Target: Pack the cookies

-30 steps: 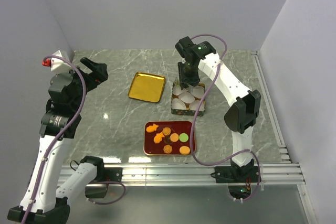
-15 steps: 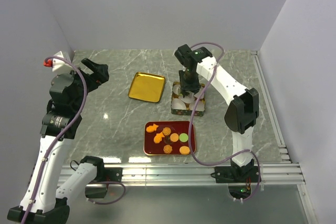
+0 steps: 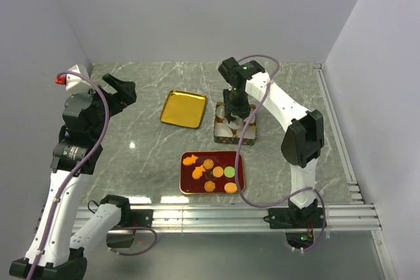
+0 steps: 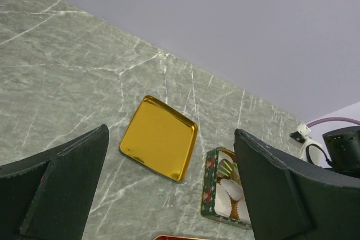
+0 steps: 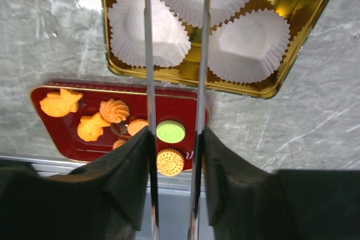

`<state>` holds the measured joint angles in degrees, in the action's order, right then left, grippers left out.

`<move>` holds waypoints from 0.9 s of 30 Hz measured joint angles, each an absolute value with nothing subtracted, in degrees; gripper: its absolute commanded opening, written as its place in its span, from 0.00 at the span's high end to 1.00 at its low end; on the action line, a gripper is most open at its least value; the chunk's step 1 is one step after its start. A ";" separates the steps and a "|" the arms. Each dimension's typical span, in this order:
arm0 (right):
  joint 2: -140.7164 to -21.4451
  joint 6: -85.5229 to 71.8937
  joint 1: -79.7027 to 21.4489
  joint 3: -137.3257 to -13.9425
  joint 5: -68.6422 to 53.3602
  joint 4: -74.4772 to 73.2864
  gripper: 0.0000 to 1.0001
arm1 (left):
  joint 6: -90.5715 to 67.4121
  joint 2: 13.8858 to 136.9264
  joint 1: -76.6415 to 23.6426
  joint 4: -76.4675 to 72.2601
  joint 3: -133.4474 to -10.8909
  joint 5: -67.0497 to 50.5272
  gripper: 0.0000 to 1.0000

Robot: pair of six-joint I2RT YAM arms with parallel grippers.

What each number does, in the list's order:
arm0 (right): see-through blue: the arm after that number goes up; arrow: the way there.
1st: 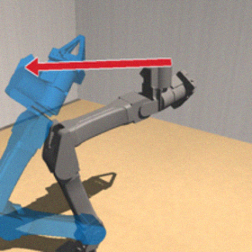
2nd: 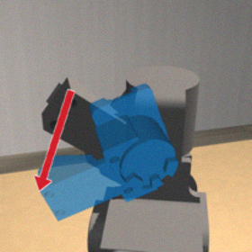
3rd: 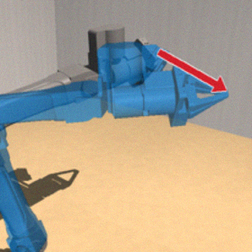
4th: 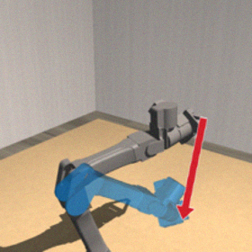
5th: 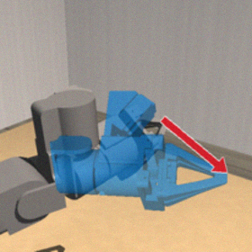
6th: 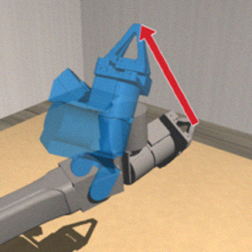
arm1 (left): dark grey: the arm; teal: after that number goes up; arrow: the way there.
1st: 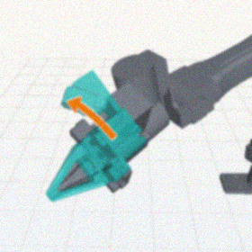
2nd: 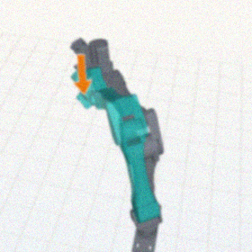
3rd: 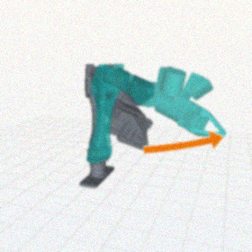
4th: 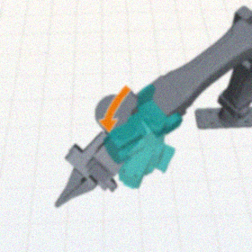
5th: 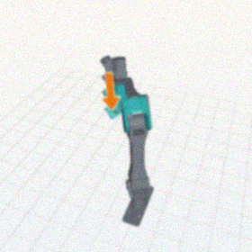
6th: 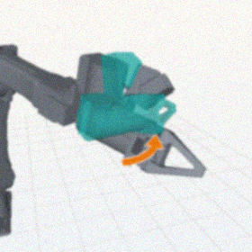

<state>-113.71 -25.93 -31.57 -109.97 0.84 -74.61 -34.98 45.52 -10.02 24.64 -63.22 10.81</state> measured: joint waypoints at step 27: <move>-98.48 -25.87 -41.19 -110.15 1.58 -76.60 0.45 | -34.44 48.31 -11.07 24.51 -63.22 10.79 0.01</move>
<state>-98.48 -25.87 -41.19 -110.15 1.58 -76.60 -34.44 48.31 -11.07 24.51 -63.22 10.79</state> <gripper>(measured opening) 0.547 0.995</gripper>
